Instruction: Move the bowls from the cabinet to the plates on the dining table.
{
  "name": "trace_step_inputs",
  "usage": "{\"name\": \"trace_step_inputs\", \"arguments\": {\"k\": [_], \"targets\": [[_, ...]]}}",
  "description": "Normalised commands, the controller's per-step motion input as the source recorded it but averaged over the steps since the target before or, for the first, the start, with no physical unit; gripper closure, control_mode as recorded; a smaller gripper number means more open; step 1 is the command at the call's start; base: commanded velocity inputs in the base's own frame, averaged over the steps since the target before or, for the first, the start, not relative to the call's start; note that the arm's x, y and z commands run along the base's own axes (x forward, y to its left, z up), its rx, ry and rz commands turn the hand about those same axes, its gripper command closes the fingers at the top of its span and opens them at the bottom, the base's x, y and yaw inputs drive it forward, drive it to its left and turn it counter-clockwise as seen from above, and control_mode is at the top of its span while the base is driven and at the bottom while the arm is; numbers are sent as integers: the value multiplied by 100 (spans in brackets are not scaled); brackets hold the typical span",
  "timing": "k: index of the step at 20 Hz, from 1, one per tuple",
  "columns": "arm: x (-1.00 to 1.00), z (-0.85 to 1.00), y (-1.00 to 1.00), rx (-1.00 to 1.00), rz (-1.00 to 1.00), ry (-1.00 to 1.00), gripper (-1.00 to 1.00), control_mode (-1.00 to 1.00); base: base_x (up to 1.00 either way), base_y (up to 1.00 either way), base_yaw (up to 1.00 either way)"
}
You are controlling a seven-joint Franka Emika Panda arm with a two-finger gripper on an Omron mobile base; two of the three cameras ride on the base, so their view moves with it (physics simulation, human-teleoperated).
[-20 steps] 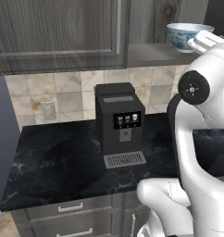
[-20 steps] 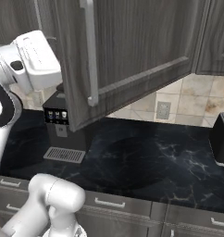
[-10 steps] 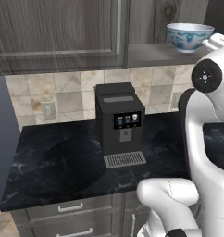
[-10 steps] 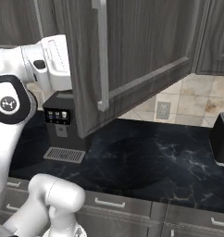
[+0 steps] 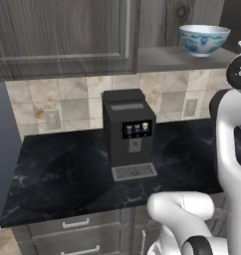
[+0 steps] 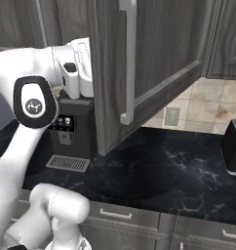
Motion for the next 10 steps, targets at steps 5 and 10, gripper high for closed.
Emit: {"name": "trace_step_inputs", "arguments": {"k": [5, 10], "targets": [[6, -1, -51, 6, -2, 1, -100, -100, 0, 0, 0], [13, -1, -43, 7, 1, 0, -100, -100, 0, 0, 0]]}}
